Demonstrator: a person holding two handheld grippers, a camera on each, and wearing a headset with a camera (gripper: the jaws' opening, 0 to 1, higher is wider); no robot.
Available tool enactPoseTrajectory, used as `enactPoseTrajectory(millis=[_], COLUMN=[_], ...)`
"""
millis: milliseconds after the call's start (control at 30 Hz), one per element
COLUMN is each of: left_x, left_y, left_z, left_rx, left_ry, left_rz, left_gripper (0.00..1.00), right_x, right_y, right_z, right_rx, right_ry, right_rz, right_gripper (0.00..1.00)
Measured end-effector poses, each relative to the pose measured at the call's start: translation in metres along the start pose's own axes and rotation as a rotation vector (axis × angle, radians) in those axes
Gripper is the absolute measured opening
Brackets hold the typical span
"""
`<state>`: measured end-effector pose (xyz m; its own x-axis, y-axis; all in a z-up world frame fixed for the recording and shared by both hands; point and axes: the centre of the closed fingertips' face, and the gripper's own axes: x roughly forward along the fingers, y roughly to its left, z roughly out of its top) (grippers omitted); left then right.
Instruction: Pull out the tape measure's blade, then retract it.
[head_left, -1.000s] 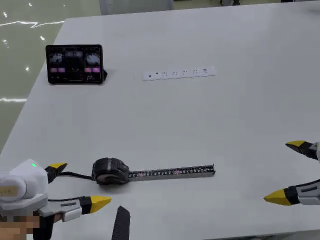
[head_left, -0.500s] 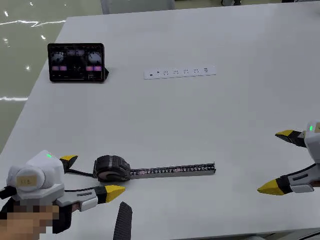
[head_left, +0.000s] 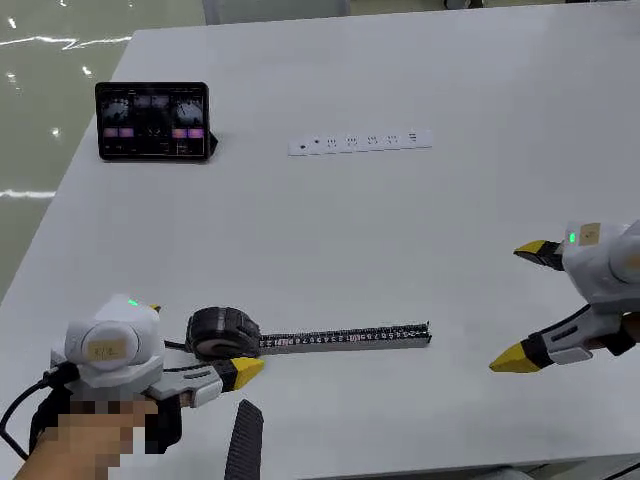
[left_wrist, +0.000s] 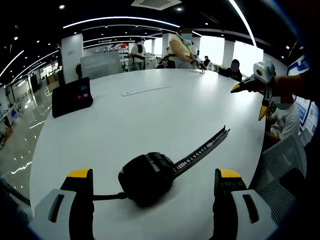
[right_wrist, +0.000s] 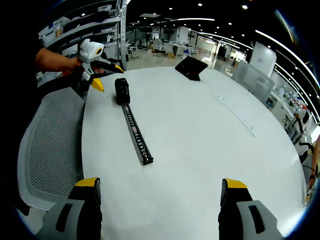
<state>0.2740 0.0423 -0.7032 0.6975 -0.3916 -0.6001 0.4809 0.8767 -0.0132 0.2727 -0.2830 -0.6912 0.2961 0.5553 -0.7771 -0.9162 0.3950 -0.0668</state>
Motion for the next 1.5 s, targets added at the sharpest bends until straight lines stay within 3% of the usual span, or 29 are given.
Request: enactPoseTrajectory(millis=[133, 367, 633, 767, 900, 1067, 1200, 1267, 1500], left_x=[0.004, 0.007, 0.013, 0.015, 0.015, 0.012, 0.013, 0.013, 0.019], left_y=[0.001, 0.013, 0.012, 0.013, 0.017, 0.013, 0.011, 0.014, 0.020], left_z=[0.003, 0.008, 0.007, 0.010, 0.005, 0.000, -0.013, -0.011, -0.005], left_rx=[-0.020, -0.051, -0.086, -0.113, -0.132, -0.179, -0.173, -0.196, -0.194], left_ry=[-0.014, -0.064, -0.088, -0.132, -0.153, -0.204, -0.193, -0.195, -0.208], left_rz=[0.027, 0.145, 0.182, 0.217, 0.266, 0.285, 0.300, 0.301, 0.305], left_gripper=[0.99, 0.99, 0.99, 0.99, 0.99, 0.99, 0.99, 0.99, 0.99], right_x=[0.009, 0.024, 0.038, 0.045, 0.053, 0.063, 0.069, 0.072, 0.084], right_y=[0.000, 0.002, 0.001, 0.001, 0.001, 0.003, 0.001, 0.002, 0.003], right_z=[0.007, 0.017, 0.021, 0.024, 0.023, 0.022, 0.015, 0.015, 0.012], right_rx=[-0.028, -0.092, -0.139, -0.154, -0.170, -0.202, -0.211, -0.221, -0.208], right_ry=[0.010, 0.030, 0.053, 0.058, 0.079, 0.096, 0.112, 0.115, 0.120], right_rz=[0.021, 0.061, 0.089, 0.110, 0.122, 0.142, 0.148, 0.154, 0.169], right_gripper=[0.99, 0.99, 0.99, 0.99, 0.99, 0.99, 0.99, 0.99, 0.97])
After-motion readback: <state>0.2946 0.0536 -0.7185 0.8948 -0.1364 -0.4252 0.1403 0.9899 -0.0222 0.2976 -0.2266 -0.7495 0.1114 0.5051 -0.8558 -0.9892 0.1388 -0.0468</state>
